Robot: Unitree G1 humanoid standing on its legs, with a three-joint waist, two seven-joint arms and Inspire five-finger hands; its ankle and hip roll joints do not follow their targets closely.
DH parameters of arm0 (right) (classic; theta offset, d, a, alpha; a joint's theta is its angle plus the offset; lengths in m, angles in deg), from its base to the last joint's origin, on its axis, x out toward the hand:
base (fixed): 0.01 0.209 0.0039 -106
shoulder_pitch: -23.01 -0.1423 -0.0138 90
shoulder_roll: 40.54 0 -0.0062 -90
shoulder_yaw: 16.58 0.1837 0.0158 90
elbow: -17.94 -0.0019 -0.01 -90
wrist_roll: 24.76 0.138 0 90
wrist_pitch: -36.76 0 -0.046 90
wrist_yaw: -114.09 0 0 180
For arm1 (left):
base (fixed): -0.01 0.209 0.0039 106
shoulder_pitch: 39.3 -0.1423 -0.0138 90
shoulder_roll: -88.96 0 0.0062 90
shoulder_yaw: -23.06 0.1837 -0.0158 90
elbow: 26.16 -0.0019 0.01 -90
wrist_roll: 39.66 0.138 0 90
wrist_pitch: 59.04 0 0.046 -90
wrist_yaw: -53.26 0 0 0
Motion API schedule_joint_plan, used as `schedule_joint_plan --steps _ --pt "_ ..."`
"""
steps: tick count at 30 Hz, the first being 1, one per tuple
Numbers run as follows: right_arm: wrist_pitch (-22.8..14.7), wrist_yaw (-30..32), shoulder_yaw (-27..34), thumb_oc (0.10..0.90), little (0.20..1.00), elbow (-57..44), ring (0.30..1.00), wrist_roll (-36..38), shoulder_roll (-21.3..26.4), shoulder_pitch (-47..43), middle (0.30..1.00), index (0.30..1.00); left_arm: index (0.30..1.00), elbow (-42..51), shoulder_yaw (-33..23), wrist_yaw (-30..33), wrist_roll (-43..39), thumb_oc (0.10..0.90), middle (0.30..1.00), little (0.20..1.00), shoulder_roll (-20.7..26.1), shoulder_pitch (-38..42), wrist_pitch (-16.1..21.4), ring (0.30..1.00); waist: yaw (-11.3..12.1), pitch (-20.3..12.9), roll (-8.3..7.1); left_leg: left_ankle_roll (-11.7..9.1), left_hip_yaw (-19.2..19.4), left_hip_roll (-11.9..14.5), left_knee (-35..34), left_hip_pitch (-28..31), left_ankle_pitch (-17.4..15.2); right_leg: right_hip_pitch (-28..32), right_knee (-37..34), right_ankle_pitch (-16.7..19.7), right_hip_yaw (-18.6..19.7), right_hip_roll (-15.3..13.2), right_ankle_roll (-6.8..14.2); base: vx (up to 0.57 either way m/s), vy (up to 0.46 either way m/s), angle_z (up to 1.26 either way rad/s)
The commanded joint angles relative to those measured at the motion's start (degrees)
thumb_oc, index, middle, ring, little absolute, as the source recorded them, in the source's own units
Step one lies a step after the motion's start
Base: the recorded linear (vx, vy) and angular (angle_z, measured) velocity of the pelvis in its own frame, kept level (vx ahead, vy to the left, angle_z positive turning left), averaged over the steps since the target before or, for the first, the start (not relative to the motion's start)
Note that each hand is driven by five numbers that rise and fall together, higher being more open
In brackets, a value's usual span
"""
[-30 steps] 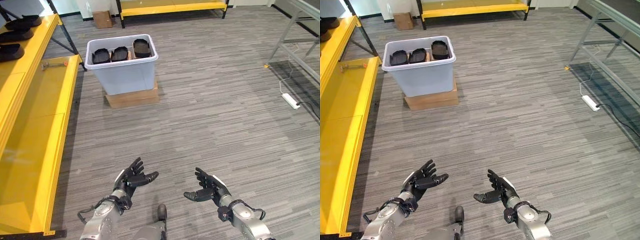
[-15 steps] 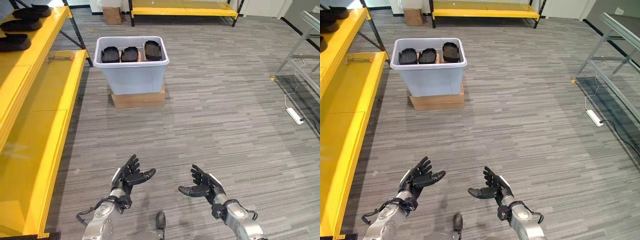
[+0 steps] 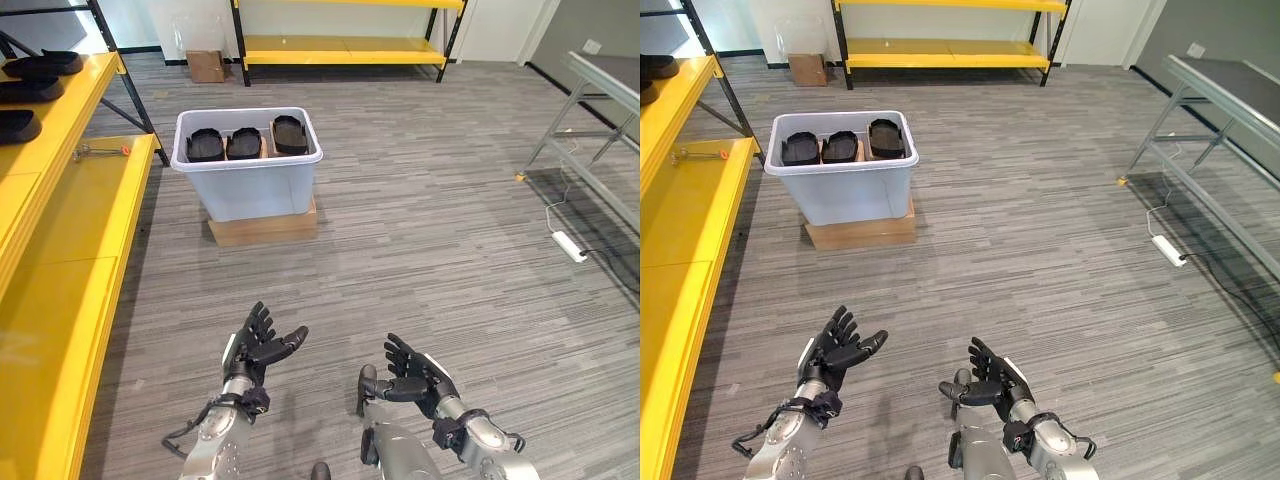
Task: Move parts from the plastic box to the shelf.
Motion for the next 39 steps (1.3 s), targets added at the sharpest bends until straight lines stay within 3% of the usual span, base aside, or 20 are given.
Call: schedule_joint_plan --steps 1,5,6,9,12,15,18,19,20,23,25,28,29,31,33,39 --pt "-5.38 -1.08 0.77 0.9 1.0 -5.3 1.0 -0.14 -0.54 -5.32 1.0 1.0 1.0 7.94 -0.44 1.27 2.16 0.9 1.0 1.0 1.87 4.3 6.11 1.0 -0.9 -2.21 -0.89 -2.88 -2.74 -0.63 -1.83 4.02 -6.89 2.79 -0.45 7.64 5.76 2.83 2.32 0.38 -0.182 0.85" --pt "-6.86 1.02 -0.98 0.9 1.0 -4.92 1.0 -0.04 -0.57 -5.8 1.0 1.0 1.0 9.52 -0.28 1.09 1.22 0.9 1.0 1.0 2.59 4.78 4.54 1.0 -0.76 -2.06 -2.11 -2.59 -2.75 -0.33 1.63 4.22 -9.38 5.13 2.33 8.15 7.14 2.57 1.9 0.38 -0.22 0.56" --pt "-7.21 1.1 -1.53 0.9 1.0 -5.13 1.0 -1.55 -0.37 -7.09 1.0 1.0 1.0 10.58 -0.03 1.19 1.47 0.9 1.0 1.0 2.7 4.95 1.96 1.0 -0.67 -1.88 -1.93 -2.74 -2.02 0.4 1.96 5.28 -10.5 5.16 5.78 7.0 6.22 2.87 0.93 0.39 -0.196 0.15" --pt "-6.31 0.98 -2.37 0.9 1.0 -6.74 1.0 -2.1 -0.15 -7.11 1.0 1.0 1.0 10.39 0.34 1.32 0.85 0.9 1.0 1.0 2.94 5.02 -0.74 1.0 -0.78 -1.66 -1.74 -2.72 -1.33 0.78 1.85 5.23 -10.68 4.2 8.22 6.56 5.56 3.04 0.63 0.28 -0.152 -0.1" --pt "-5.54 1.24 -2.97 0.9 1.0 -7.83 1.0 -0.91 0.22 -6.8 1.0 1.0 1.0 9.85 1.79 -2.9 1.57 0.9 1.0 1.0 2.89 4.96 -3.26 1.0 -1.12 -1.29 -1.62 -2.7 -0.81 1.08 2.05 4.92 -10.82 2.87 10.06 6.53 5.41 3.33 0.41 0.19 -0.111 0.01" --pt "-5.61 0.09 -2.32 0.9 1.0 -7.56 1.0 -0.39 0.28 -5.62 1.0 1.0 1.0 9.73 3.76 -3.7 -2.29 0.9 1.0 1.0 1.78 2.55 -2.35 1.0 -1.86 -1.4 -1.39 -2.97 -0.26 1.27 2.24 5.05 -11.11 2.42 10.33 6.6 5.95 3.51 -0.03 0.25 -0.142 0.03" --pt "-6.0 0.05 -2.69 0.9 1.0 -7.72 1.0 -0.21 0.4 -5.36 1.0 1.0 1.0 9.25 4.77 -4.13 -1.22 0.9 1.0 1.0 1.1 1.83 -2.23 1.0 -1.93 -1.86 -1.47 -3.32 -0.29 1.49 2.61 5.38 -11.38 2.76 10.77 6.32 6.21 3.66 -0.48 0.14 -0.142 0.08" --pt "-6.27 0.13 -2.65 0.9 1.0 -7.46 1.0 -0.09 0.52 -5.34 1.0 1.0 1.0 9.14 5.16 -3.87 -1.21 0.9 1.0 1.0 0.82 1.14 -1.87 1.0 -1.87 -2.29 -1.3 -3.59 -0.29 1.65 2.97 5.59 -10.98 3.45 10.46 5.82 6.04 3.76 -0.85 0.18 -0.217 0.03" --pt "-6.29 0.22 -2.84 0.9 1.0 -6.42 1.0 -0.31 0.66 -6.0 1.0 1.0 1.0 9.86 4.87 -2.72 -0.24 0.9 1.0 1.0 0.61 0.05 -0.04 1.0 -1.37 -3.39 -0.2 -4.96 -0.06 2.26 4.26 5.74 -7.71 4.96 10.32 4.06 4.16 4.12 -1.96 0.19 -0.226 0.03" --pt "-6.73 -1.87 -3.49 0.9 1.0 -7.5 1.0 0.99 0.96 -6.19 1.0 1.0 1.0 11.36 3.73 -0.35 0.07 0.9 1.0 1.0 1.16 -0.05 3.06 1.0 -1.25 -4.19 0.97 -6.33 -1.04 2.39 8.01 3.62 -2.59 7.67 8.14 2.91 5.07 5.29 -3.23 0.16 -0.191 0.07" --pt "-7.15 -2.12 -4.12 0.9 1.0 -8.02 1.0 0.83 1.08 -6.1 1.0 1.0 1.0 10.93 2.96 0.01 -2.17 0.9 1.0 1.0 1.16 0.26 3.34 1.0 -1.28 -4.64 1.56 -7.04 -1.61 2.43 8.78 3.48 -1.25 7.8 8.5 2.11 4.59 5.62 -3.78 0.12 -0.155 0.03" --pt "-8.91 -7.13 -4.91 0.9 1.0 -7.68 1.0 5.16 1.18 -6.5 1.0 1.0 1.0 8.86 1.8 -1.27 -4.84 0.9 1.0 1.0 0.72 0.71 4.65 1.0 -1.26 -5.44 2.78 -9.48 -1.31 2.7 14.21 2.71 4.32 8.94 8.3 0.46 2.11 5.94 -5.48 0.08 -0.123 0.04" --pt "-8.51 -9.37 -4.85 0.9 1.0 -8.06 1.0 5.22 1.43 -6.06 1.0 1.0 1.0 8.51 1.58 -3.01 -5.59 0.9 1.0 1.0 0.34 0.92 5.69 1.0 -1.21 -5.57 2.81 -10.97 0.19 2.48 21.05 0.43 8.16 10.52 7.21 -0.09 1.16 5.51 -6.47 0.08 -0.127 0.14" --pt "-8.9 -9.61 -4.96 0.9 1.0 -8.19 1.0 3.22 2.01 -5.84 1.0 1.0 1.0 8.77 1.72 -4.35 -5.57 0.9 1.0 1.0 0.17 1.28 6.3 1.0 -0.82 -5.04 1.97 -12.11 2.88 2.48 31.41 -4.86 11.16 12.84 5.87 -0.47 0.66 4.44 -7.24 0.07 -0.159 0.24" --pt "-10.39 -8.1 -5.38 0.9 1.0 -6.5 1.0 1.33 2.77 -6.59 1.0 1.0 1.0 9.03 2.04 -5.05 -5.6 0.9 1.0 1.0 -0.06 2.21 5.28 1.0 0.55 -2.86 0.15 -11.47 7.92 4.65 45.96 -15.72 8.34 17.29 4.76 -1.17 0.51 2.84 -7.93 0.06 -0.202 0.36" --pt "-10.82 -8.05 -5.42 0.9 1.0 -6.01 1.0 1.46 2.81 -6.83 1.0 1.0 1.0 8.88 1.97 -5.25 -5.62 0.9 1.0 1.0 -0.11 2.36 5.09 1.0 0.82 -2.43 0.07 -11.14 8.42 5.27 47.1 -17.43 7.67 18.0 4.62 -1.31 0.51 2.84 -7.97 0.05 0.001 0.08"
